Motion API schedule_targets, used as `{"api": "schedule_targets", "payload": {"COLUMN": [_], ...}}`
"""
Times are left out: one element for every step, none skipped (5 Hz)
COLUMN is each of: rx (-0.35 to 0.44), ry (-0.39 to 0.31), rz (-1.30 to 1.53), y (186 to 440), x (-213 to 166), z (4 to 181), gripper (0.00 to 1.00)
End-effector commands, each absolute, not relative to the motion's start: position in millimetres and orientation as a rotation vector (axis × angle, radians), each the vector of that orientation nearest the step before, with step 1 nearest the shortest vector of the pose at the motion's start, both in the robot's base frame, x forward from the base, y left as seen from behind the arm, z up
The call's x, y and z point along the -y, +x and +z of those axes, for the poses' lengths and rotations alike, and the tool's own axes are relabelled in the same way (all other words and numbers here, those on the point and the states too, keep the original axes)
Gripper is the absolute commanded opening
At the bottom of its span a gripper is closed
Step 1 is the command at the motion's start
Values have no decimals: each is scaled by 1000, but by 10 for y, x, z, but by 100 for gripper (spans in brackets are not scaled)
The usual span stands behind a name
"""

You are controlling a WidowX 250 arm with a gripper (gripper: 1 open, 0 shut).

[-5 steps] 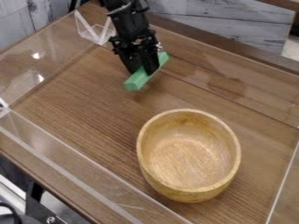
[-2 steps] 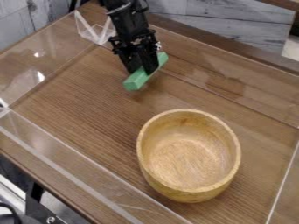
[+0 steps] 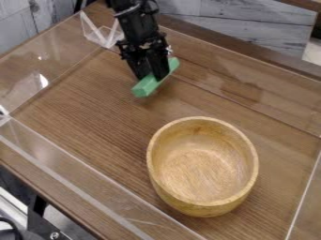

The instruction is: Remove the green block from inside the brown bowl and put it on the table

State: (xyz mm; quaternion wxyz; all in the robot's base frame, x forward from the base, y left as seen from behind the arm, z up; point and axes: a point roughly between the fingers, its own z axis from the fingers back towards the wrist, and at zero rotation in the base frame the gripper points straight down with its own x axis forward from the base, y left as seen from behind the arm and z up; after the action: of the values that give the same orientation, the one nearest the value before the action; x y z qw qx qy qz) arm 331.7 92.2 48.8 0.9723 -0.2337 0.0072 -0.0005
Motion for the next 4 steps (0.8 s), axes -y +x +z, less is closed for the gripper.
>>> {"api": "schedule_targets", "payload": {"rx": [40,31,23,12], "ry": [-440,-441,-442,-443], "rz": [-7,-6,-6,-6], "y": [3404,3399,3394,3384], "x": [-1023,-1029,-1036,-1042], "z": [685,691,695,707], "gripper": [0,0,0,0]}}
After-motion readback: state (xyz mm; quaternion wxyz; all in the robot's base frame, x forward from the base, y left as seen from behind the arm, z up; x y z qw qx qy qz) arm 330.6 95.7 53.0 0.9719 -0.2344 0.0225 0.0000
